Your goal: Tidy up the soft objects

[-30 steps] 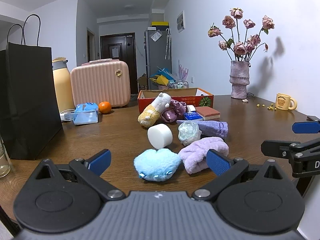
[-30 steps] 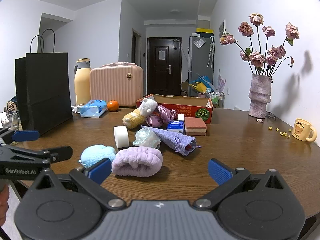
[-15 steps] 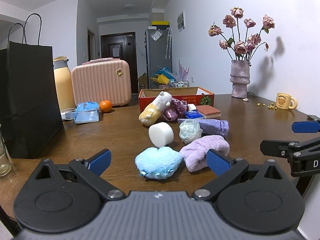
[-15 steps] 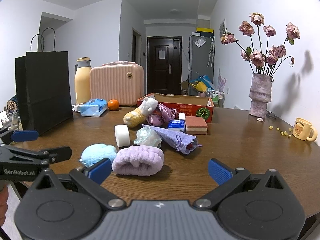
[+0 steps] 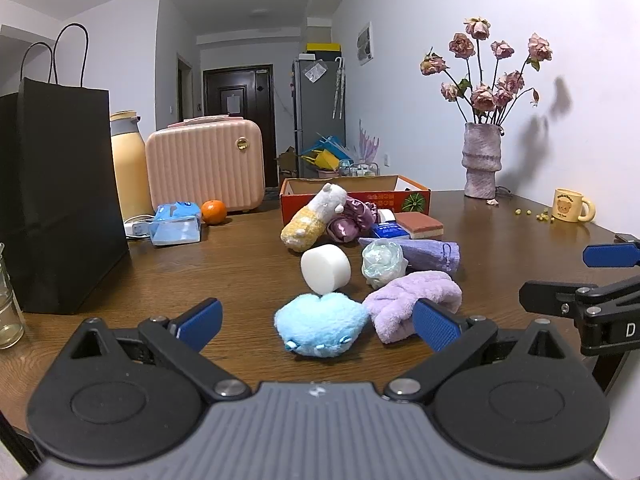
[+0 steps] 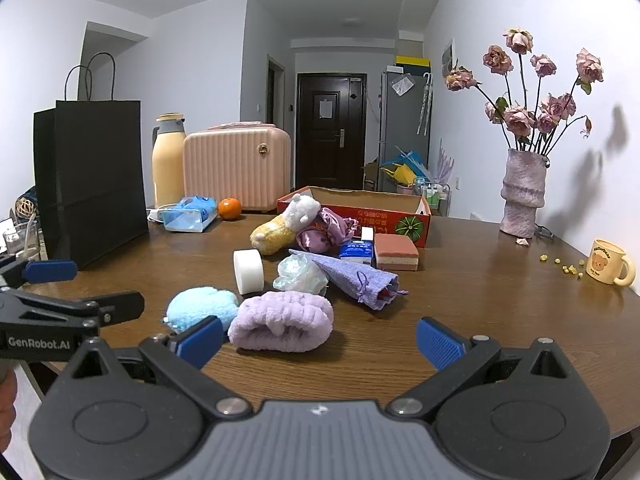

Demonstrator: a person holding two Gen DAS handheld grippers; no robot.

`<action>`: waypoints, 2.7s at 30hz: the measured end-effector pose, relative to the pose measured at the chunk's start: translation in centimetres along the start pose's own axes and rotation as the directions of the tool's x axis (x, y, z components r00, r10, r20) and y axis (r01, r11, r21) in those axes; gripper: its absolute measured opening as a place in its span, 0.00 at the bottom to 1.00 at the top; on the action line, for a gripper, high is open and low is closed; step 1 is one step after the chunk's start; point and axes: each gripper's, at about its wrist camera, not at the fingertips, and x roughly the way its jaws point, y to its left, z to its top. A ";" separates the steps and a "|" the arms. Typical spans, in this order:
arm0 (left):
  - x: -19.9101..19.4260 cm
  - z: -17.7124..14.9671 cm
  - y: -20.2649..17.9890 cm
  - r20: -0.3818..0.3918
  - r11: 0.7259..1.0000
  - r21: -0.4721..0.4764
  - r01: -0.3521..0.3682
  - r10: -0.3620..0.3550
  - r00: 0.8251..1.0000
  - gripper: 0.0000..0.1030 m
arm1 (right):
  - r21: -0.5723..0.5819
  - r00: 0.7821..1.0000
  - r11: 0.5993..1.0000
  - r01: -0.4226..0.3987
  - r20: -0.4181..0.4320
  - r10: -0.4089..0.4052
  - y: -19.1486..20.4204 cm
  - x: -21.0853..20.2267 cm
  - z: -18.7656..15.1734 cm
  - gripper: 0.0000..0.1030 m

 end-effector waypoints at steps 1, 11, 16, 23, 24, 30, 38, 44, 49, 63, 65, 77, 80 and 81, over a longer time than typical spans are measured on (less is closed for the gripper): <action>0.0 0.0 0.0 0.000 1.000 0.000 0.000 0.000 1.000 1.00 | -0.001 1.000 1.000 0.000 0.000 0.000 0.0 0.0 0.0 1.00; 0.0 0.0 0.0 0.000 1.000 -0.001 0.000 0.000 1.000 1.00 | -0.002 1.000 1.000 0.001 0.001 -0.001 0.1 0.0 0.0 1.00; 0.0 0.0 -0.1 0.001 1.000 0.000 0.000 0.000 1.000 1.00 | -0.001 1.000 1.000 0.001 0.002 -0.001 0.0 0.0 0.0 1.00; 0.0 0.0 -0.1 0.000 1.000 0.000 0.000 0.000 1.000 1.00 | -0.001 1.000 1.000 0.000 0.002 0.000 0.0 0.0 0.0 1.00; 0.0 0.0 -0.1 0.000 1.000 -0.001 0.000 0.000 1.000 1.00 | -0.002 1.000 1.000 0.000 0.001 0.000 0.0 -0.1 0.0 1.00; 0.0 0.0 -0.1 0.000 1.000 -0.002 0.000 0.000 1.000 1.00 | -0.001 1.000 1.000 0.000 0.002 0.000 0.1 -0.1 0.0 1.00; 0.0 0.0 -0.1 0.003 1.000 0.001 0.001 -0.001 1.000 1.00 | -0.011 1.000 1.000 0.001 -0.002 -0.001 0.1 0.1 0.1 1.00; 0.5 0.3 -0.3 -0.007 1.000 0.003 0.008 -0.008 1.000 1.00 | -0.014 1.000 1.000 0.006 -0.011 -0.007 -0.1 0.5 0.0 1.00; 1.6 0.5 -0.2 -0.027 1.000 0.017 0.004 -0.004 1.000 1.00 | -0.005 1.000 1.000 0.007 -0.024 -0.007 -0.4 1.6 -0.1 1.00; 6.9 0.5 0.9 -0.123 1.000 -0.003 -0.026 0.026 0.992 1.00 | 0.022 0.997 1.000 0.016 -0.072 -0.014 -1.7 6.2 -0.4 1.00; 7.7 0.5 1.0 -0.133 1.000 -0.002 -0.029 0.028 0.991 1.00 | 0.029 0.997 0.999 0.025 -0.077 -0.023 -2.0 6.8 -0.4 1.00; 11.8 0.3 0.7 -0.205 1.000 0.008 -0.023 0.024 0.978 1.00 | 0.071 0.992 0.995 0.064 -0.117 -0.055 -3.9 9.2 -1.0 1.00; 12.8 0.2 0.5 -0.222 1.000 0.015 -0.018 0.021 0.975 1.00 | 0.078 0.990 0.994 0.070 -0.129 -0.060 -4.2 9.7 -1.1 1.00; 13.1 0.2 0.4 -0.227 1.000 0.018 -0.017 0.021 0.974 1.00 | 0.079 0.989 0.994 0.074 -0.133 -0.063 -4.3 9.8 -1.2 1.00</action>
